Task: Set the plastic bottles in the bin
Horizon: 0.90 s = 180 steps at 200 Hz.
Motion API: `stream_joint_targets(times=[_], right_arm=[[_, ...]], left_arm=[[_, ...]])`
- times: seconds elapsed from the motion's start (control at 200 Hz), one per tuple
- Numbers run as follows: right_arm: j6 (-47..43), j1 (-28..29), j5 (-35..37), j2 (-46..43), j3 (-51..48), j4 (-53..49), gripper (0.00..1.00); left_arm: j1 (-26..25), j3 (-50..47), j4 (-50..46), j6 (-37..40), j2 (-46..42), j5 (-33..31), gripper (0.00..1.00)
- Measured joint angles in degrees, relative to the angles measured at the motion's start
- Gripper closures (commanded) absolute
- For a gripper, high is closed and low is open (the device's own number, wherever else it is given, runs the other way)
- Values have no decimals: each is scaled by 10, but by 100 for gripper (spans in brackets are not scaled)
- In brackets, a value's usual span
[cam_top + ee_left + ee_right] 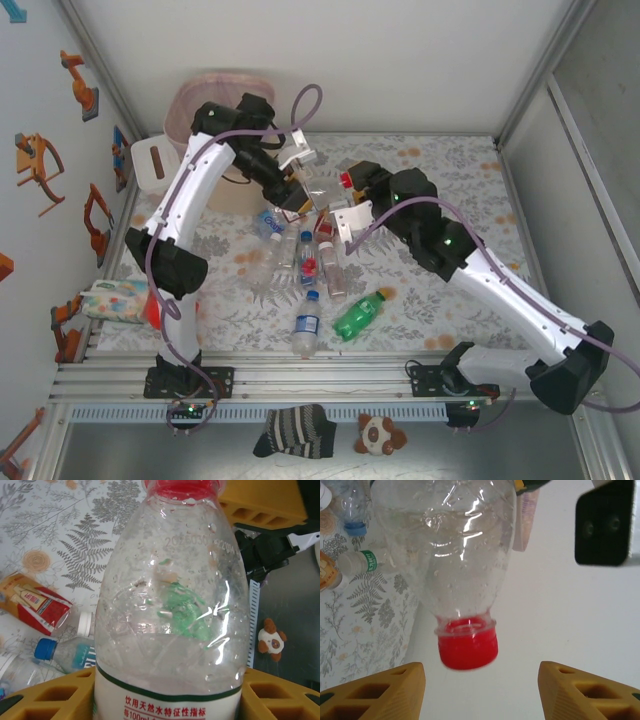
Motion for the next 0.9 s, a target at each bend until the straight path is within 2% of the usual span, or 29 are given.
stream_joint_targets(times=[0.245,0.691,0.901], right_arm=[[49,0,0,-27,-16,-15,40],[106,1,0,-59,-27,-50,41],[121,7,0,-64,-27,-64,41]], left_arm=[[39,7,46,-63,-10,-49,48],[126,-25,264,-221,-86,-175,48],[177,-23,339,-282,-88,-204,46]])
